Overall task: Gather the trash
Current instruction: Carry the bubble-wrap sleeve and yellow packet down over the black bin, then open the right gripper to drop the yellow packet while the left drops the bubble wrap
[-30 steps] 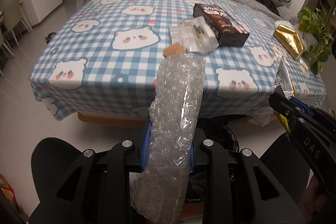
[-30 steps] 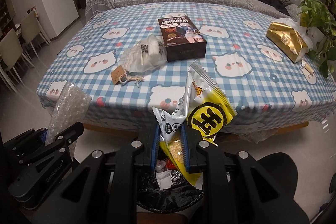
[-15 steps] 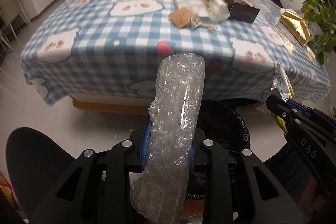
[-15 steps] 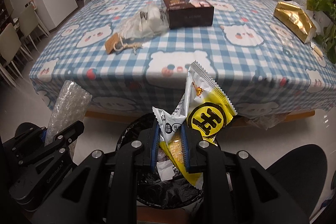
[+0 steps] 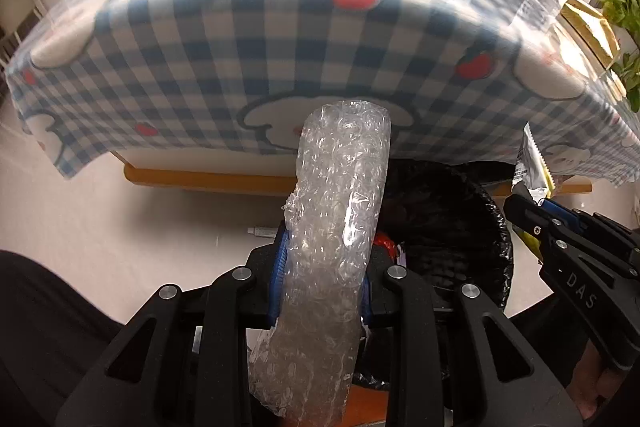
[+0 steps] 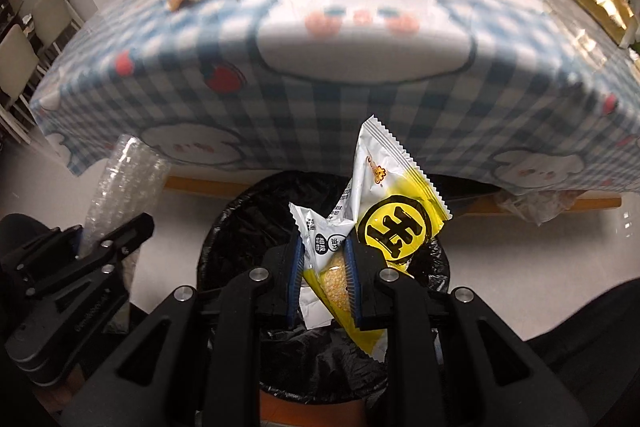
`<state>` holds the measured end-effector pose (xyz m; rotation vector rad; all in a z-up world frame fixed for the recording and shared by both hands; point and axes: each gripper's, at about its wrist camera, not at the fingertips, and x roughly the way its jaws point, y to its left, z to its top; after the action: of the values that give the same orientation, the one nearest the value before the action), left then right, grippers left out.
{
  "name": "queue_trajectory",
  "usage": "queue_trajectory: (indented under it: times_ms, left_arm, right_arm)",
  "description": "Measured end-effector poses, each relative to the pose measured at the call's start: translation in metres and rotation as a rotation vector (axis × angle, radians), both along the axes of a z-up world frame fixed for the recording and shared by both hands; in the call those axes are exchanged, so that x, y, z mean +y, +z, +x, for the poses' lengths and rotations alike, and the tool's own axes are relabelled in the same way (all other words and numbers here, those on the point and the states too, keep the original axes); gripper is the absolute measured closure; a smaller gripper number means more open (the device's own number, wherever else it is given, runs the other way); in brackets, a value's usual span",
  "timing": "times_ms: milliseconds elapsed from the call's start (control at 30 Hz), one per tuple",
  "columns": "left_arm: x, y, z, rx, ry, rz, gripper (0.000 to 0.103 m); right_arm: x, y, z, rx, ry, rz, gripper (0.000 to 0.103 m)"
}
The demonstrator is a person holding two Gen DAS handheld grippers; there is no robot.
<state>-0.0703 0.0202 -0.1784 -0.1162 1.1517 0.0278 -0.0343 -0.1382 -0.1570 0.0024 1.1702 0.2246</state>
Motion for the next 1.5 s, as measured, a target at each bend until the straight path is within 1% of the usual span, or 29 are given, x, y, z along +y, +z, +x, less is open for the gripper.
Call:
queue_trajectory:
  times_ms: [133, 267, 333, 367, 433, 467, 533, 633, 733, 867, 1000, 1100, 1233, 1400, 1500]
  left_arm:
    - [0.004, -0.015, 0.005, 0.009, 0.009, 0.000, 0.076]
    - [0.006, -0.023, 0.003, 0.007, 0.019, 0.010, 0.076]
    - [0.003, -0.027, 0.003, 0.016, 0.022, 0.012, 0.076]
    - [0.002, -0.028, 0.004, 0.021, 0.021, 0.010, 0.076]
    - [-0.003, -0.028, 0.006, 0.022, 0.019, 0.011, 0.076]
    - [-0.004, -0.029, 0.008, 0.022, 0.019, 0.008, 0.076]
    - [-0.006, -0.029, 0.008, 0.020, 0.014, 0.007, 0.076]
    - [-0.010, -0.032, 0.010, 0.021, 0.006, 0.001, 0.075]
    - [-0.019, -0.036, 0.012, 0.025, -0.012, -0.005, 0.075]
    - [-0.040, -0.040, 0.015, 0.040, -0.050, -0.035, 0.075]
    - [-0.067, -0.041, 0.019, 0.036, -0.101, -0.022, 0.075]
    - [-0.083, -0.046, 0.020, 0.039, -0.116, -0.016, 0.075]
    - [-0.098, -0.052, 0.022, 0.051, -0.131, -0.022, 0.075]
    - [-0.113, -0.057, 0.024, 0.054, -0.158, -0.030, 0.075]
    - [-0.118, -0.059, 0.025, 0.048, -0.165, -0.017, 0.071]
  right_arm:
    - [0.001, -0.010, 0.008, 0.007, 0.008, 0.016, 0.083]
    - [0.005, -0.018, 0.010, -0.004, 0.035, 0.042, 0.074]
    - [0.010, -0.024, 0.009, -0.007, 0.055, 0.026, 0.064]
    - [0.013, -0.028, 0.010, -0.005, 0.064, 0.017, 0.061]
    - [0.015, -0.030, 0.010, -0.008, 0.074, 0.018, 0.051]
    - [0.015, -0.029, 0.010, -0.013, 0.078, 0.021, 0.047]
    - [0.013, -0.025, 0.009, -0.037, 0.080, 0.021, 0.030]
    - [0.003, -0.018, 0.008, -0.057, 0.055, 0.032, 0.020]
    - [-0.014, -0.012, 0.006, -0.069, 0.004, 0.047, 0.013]
    - [-0.040, -0.007, 0.002, -0.106, -0.060, 0.018, 0.010]
    - [-0.064, -0.010, -0.001, -0.101, -0.107, 0.009, 0.009]
    - [-0.079, -0.010, -0.003, -0.105, -0.124, -0.009, 0.009]
    - [-0.091, -0.017, -0.007, -0.099, -0.135, -0.044, 0.009]
    - [-0.102, -0.023, -0.008, -0.091, -0.158, -0.056, 0.009]
    - [-0.104, -0.026, -0.009, -0.085, -0.167, -0.055, 0.009]
